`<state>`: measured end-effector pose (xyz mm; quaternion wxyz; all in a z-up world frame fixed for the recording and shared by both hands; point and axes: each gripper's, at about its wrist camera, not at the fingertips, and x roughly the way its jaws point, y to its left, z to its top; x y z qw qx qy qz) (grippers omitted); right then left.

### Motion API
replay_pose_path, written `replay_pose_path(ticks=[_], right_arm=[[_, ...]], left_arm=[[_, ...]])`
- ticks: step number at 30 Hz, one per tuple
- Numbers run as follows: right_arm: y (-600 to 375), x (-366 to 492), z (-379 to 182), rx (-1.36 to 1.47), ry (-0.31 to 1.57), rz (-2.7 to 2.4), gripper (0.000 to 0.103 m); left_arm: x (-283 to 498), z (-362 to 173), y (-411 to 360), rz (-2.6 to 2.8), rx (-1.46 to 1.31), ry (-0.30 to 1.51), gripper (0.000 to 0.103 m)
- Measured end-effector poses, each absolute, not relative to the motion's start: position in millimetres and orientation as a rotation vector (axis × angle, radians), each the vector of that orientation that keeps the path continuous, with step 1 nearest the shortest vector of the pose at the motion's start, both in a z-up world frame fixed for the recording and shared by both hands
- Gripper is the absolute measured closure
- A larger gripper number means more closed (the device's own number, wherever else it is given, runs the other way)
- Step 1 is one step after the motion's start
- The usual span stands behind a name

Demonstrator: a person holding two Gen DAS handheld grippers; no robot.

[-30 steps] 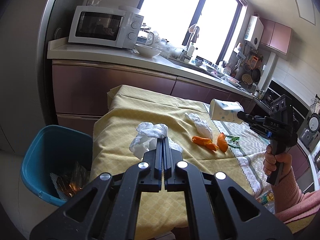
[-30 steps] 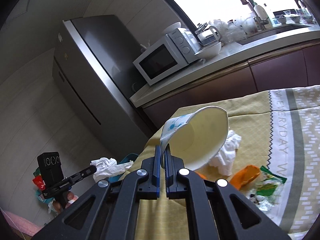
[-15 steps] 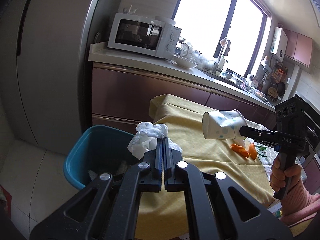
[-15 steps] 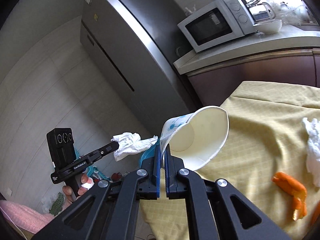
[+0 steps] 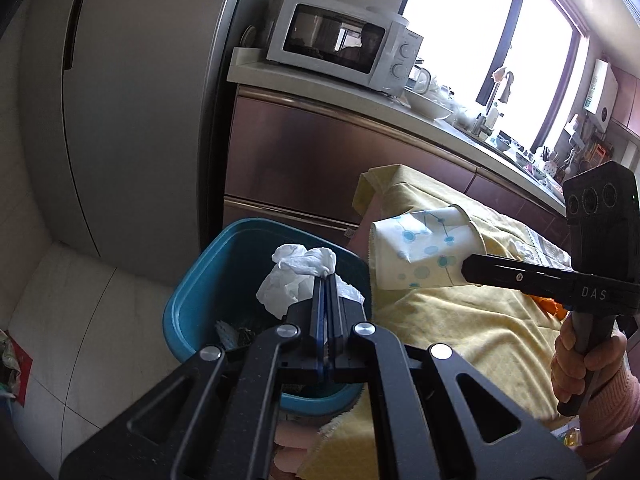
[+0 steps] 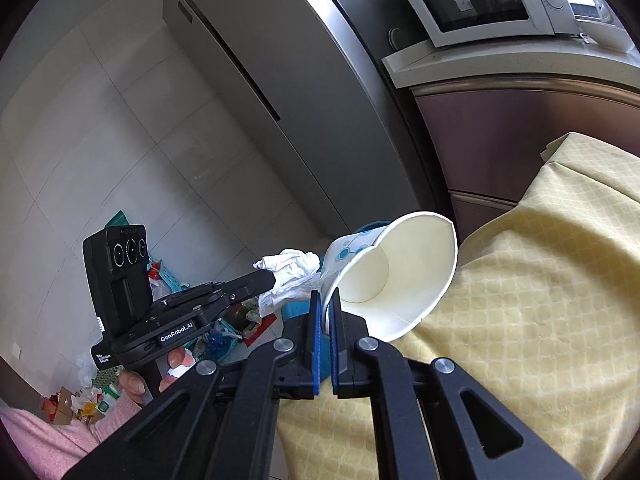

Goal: Collect trash
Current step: 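Lower the tissue and cup into the teal bin and open both tools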

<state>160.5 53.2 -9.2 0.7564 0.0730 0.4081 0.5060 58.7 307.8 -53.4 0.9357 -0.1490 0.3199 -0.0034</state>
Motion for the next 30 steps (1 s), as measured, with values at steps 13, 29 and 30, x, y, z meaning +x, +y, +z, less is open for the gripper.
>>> replay_pose_path(ticks=[13, 29, 30], right_arm=[[113.1, 174.5, -32.5, 0.043, 0.961, 1.044, 0.099], [103.2, 185.4, -40.8, 0.092, 0.995, 1.017, 0.090], [99.0, 183.7, -38.8, 0.096, 0.989, 1.017, 0.088]], left_arm=[[102.5, -95.9, 326.3, 0.053, -0.351, 0.736, 0.101], [112.5, -111.4, 313.4, 0.070, -0.373, 0.755, 0.093], [110.1, -107.9, 310.7, 0.066, -0.367, 0.745, 0.093]])
